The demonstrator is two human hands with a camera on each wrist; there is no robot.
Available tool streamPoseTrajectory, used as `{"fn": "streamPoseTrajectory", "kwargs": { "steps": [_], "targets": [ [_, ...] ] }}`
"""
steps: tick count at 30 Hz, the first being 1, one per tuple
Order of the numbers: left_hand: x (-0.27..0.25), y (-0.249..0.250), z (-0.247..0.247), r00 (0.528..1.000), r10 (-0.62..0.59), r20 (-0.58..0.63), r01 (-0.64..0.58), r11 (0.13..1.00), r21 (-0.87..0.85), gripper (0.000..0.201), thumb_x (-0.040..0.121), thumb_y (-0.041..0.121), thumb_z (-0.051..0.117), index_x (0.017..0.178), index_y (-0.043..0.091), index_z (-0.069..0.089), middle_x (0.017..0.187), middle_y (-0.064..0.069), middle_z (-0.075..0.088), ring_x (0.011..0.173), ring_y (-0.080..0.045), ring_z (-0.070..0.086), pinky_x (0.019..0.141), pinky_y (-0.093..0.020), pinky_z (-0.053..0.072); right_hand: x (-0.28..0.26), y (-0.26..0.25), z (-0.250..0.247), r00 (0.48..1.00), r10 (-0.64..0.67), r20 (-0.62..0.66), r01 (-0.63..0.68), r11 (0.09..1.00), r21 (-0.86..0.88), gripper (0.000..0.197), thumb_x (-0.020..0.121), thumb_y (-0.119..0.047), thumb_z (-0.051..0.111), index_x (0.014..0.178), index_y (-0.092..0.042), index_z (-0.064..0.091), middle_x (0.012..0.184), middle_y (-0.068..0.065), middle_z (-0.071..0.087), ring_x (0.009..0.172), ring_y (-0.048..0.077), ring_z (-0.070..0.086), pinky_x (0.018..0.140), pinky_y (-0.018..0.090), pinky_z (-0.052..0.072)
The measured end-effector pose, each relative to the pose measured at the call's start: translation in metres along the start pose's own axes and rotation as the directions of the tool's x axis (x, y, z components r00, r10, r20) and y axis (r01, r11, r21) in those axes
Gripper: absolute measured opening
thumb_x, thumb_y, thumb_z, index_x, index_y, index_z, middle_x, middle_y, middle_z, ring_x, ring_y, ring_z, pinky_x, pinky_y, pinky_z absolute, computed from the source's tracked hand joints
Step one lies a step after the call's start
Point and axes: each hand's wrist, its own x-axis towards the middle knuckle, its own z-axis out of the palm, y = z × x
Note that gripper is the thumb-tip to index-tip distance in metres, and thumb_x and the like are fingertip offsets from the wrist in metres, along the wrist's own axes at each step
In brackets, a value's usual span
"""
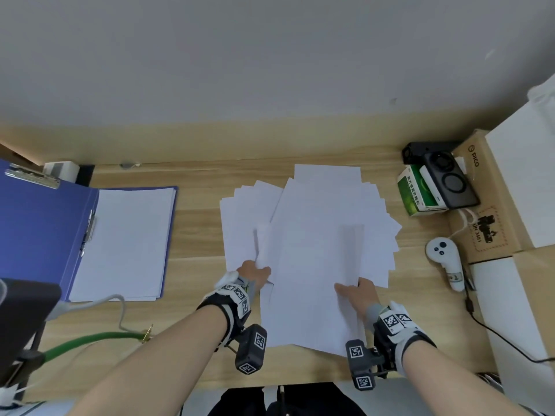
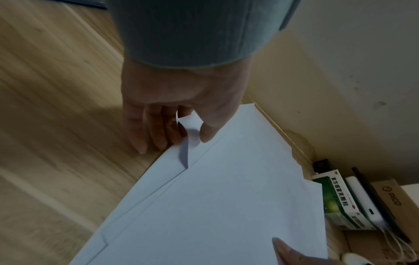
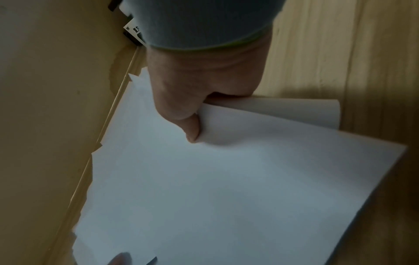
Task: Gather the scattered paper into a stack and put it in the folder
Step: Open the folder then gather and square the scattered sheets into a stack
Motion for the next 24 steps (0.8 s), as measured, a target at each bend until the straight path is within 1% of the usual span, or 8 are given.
{"fn": "streamPoseTrajectory", "kwargs": {
  "steps": [4,9,12,14,17,20,22,24],
  "targets": [
    [-0.004,-0.02,-0.007,0.995,0.087,-0.055,-0.08,0.988,0.133,0.043,0.096,0.028,0.045,0.056,0.015,0.034,0.053,0.001,0.038,0.046,-0.014,0.035,0.047,-0.024,0.022,-0.001,0.002,0.002,0.999,-0.029,-0.015,0.03,0.999,0.041,0.009,0.087,-0.009,0.069,0.094,-0.004,0.066,0.102,0.02,0.072,0.095,0.036,0.067,0.087,0.044,0.055],
    [-0.018,-0.045,-0.011,0.992,-0.036,0.124,0.019,0.99,0.137,0.028,0.093,0.026,0.045,0.07,0.013,0.054,0.067,-0.006,0.063,0.051,-0.019,0.049,0.051,-0.023,0.039,-0.002,0.007,0.01,0.993,-0.043,-0.108,0.052,0.995,0.088,0.014,0.084,-0.01,0.071,0.092,0.001,0.067,0.102,0.024,0.071,0.086,0.033,0.067,0.08,0.041,0.054],
    [-0.033,-0.047,-0.009,0.91,-0.182,0.372,0.182,0.983,0.034,0.024,0.091,0.019,0.049,0.07,0.01,0.055,0.064,-0.006,0.058,0.047,-0.017,0.043,0.051,-0.024,0.041,-0.007,0.004,0.019,0.994,-0.04,-0.101,0.052,0.991,0.123,0.017,0.084,-0.011,0.073,0.098,-0.003,0.065,0.098,0.015,0.071,0.086,0.03,0.066,0.076,0.034,0.052],
    [-0.037,-0.049,-0.007,0.902,-0.164,0.399,0.146,0.986,0.076,0.021,0.087,0.022,0.056,0.073,0.007,0.061,0.071,-0.007,0.065,0.052,-0.018,0.051,0.051,-0.026,0.047,-0.011,0.0,0.023,0.998,-0.047,-0.038,0.05,0.995,0.084,0.019,0.085,-0.01,0.073,0.1,-0.005,0.062,0.091,0.006,0.067,0.08,0.021,0.062,0.065,0.028,0.048],
    [-0.035,-0.053,-0.005,0.914,-0.168,0.368,0.151,0.986,0.076,0.021,0.091,0.02,0.052,0.08,0.005,0.061,0.078,-0.01,0.066,0.056,-0.02,0.057,0.055,-0.032,0.051,-0.013,0.0,0.029,0.996,-0.072,0.046,0.073,0.997,-0.034,0.023,0.083,-0.01,0.075,0.102,-0.003,0.065,0.09,0.006,0.068,0.083,0.024,0.065,0.061,0.026,0.047],
    [-0.026,-0.053,-0.006,0.984,-0.107,0.143,0.119,0.99,-0.079,0.024,0.093,0.024,0.042,0.075,0.011,0.05,0.07,-0.002,0.051,0.061,-0.02,0.053,0.057,-0.03,0.049,-0.015,0.0,0.03,0.991,-0.056,0.12,0.068,0.993,-0.097,0.036,0.079,-0.015,0.08,0.11,-0.005,0.065,0.103,0.009,0.071,0.095,0.027,0.066,0.081,0.036,0.053],
    [-0.019,-0.053,-0.006,0.996,-0.082,0.043,0.087,0.988,-0.13,0.033,0.09,0.03,0.043,0.102,0.002,0.056,0.074,0.0,0.045,0.064,-0.017,0.046,0.056,-0.027,0.039,-0.019,-0.002,0.03,0.983,-0.04,0.181,0.066,0.988,-0.142,0.036,0.078,-0.019,0.082,0.106,-0.009,0.063,0.104,0.005,0.069,0.097,0.025,0.065,0.086,0.036,0.05],
    [-0.017,-0.054,-0.006,0.99,-0.111,0.081,0.124,0.976,-0.177,0.052,0.085,0.033,0.048,0.125,0.0,0.046,0.091,-0.005,0.054,0.076,-0.02,0.054,0.056,-0.026,0.044,-0.028,-0.005,0.03,0.958,-0.039,0.284,0.096,0.978,-0.188,0.031,0.078,-0.021,0.083,0.102,-0.014,0.064,0.104,0.005,0.07,0.097,0.024,0.066,0.083,0.033,0.05]
  ]
}}
